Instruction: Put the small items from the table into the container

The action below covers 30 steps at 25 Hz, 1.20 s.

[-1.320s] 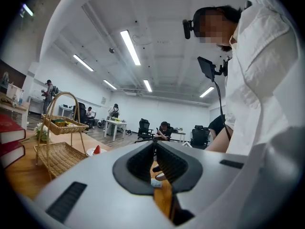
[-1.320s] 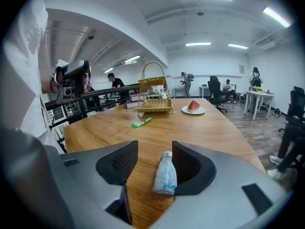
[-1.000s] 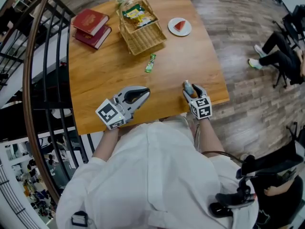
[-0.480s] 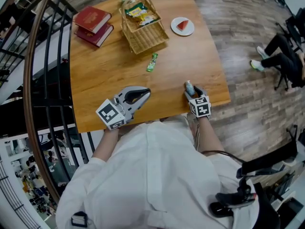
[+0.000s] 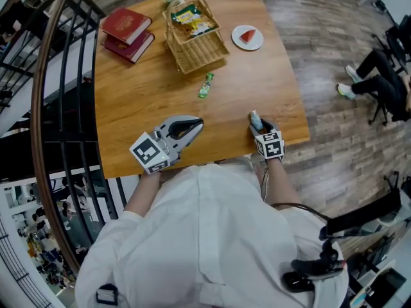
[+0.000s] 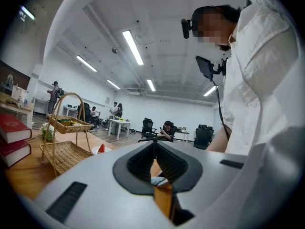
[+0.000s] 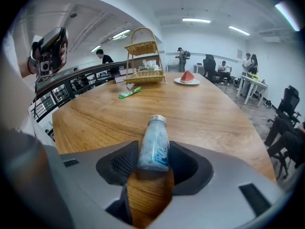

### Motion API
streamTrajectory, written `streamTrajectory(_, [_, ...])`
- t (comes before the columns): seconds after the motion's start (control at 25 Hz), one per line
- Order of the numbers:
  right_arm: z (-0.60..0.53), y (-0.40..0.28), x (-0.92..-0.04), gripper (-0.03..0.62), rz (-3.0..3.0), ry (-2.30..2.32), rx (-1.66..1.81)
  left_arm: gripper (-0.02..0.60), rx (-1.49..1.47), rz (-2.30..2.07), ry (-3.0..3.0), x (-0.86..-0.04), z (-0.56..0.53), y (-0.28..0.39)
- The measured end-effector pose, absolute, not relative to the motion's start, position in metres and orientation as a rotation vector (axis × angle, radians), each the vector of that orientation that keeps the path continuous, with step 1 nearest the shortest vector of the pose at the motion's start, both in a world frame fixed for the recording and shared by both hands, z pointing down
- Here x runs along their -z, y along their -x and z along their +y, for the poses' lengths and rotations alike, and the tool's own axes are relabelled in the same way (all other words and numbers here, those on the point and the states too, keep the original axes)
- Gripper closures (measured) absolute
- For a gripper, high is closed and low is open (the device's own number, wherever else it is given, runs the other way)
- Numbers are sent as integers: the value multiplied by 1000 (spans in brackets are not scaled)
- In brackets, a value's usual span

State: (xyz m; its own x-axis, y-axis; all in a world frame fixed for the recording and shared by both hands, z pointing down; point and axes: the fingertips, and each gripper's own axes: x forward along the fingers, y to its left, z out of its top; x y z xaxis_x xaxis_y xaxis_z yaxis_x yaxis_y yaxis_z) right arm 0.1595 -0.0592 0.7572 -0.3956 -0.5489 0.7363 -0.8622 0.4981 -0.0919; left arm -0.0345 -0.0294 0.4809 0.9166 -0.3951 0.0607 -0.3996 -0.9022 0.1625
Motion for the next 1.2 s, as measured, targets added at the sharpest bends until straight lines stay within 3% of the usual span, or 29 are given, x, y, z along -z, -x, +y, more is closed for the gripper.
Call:
streamTrajectory(0.84, [-90, -142, -732, 396, -2114, -1111, -696, 574, 15, -655, -2907, -475, -41, 43])
streamTrajectory(1.0, [-102, -137, -720, 398, -2165, -1175, -945, 574, 33, -675, -2902, -473, -44, 46])
streamTrajectory(1.2, [-119, -130, -708, 398, -2213, -1272, -1573, 574, 60, -705, -2891, -471, -51, 51])
